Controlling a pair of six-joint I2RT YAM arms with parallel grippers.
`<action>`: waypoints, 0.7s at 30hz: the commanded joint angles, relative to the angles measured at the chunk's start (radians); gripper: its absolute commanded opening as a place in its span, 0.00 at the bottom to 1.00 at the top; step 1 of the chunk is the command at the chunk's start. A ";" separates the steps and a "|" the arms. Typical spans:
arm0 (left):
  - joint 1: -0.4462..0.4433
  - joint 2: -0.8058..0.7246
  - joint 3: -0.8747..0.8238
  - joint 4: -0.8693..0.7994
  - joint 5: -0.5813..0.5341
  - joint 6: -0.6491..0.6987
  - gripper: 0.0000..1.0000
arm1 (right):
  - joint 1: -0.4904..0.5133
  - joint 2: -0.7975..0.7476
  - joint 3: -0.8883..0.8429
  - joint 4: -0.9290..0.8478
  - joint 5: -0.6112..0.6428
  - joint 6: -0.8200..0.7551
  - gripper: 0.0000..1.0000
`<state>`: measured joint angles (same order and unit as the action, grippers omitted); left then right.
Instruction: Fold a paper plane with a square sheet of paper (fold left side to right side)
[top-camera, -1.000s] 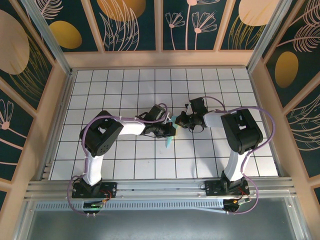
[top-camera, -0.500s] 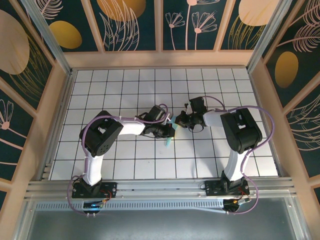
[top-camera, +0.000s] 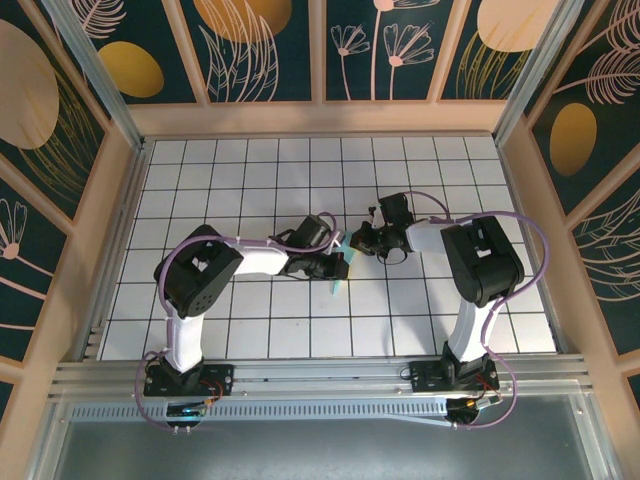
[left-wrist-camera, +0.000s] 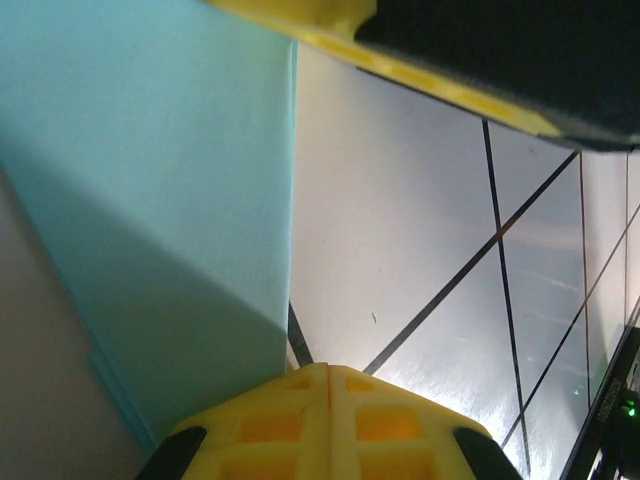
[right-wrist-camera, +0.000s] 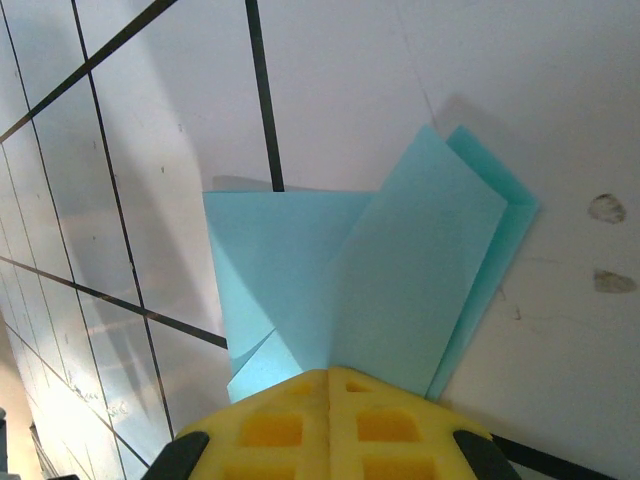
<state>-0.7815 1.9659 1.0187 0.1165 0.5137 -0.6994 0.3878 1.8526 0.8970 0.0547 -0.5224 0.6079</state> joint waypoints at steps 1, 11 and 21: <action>-0.024 -0.023 -0.040 -0.109 0.020 0.017 0.00 | -0.008 0.060 -0.016 -0.088 0.097 -0.020 0.00; -0.033 -0.070 -0.093 -0.087 0.000 0.009 0.00 | -0.007 0.059 -0.021 -0.085 0.093 -0.017 0.00; -0.038 -0.094 -0.117 -0.078 0.012 0.013 0.00 | -0.006 0.061 -0.021 -0.084 0.091 -0.017 0.00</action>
<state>-0.8055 1.8893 0.9295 0.0940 0.5007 -0.6991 0.3878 1.8530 0.8970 0.0547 -0.5240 0.6083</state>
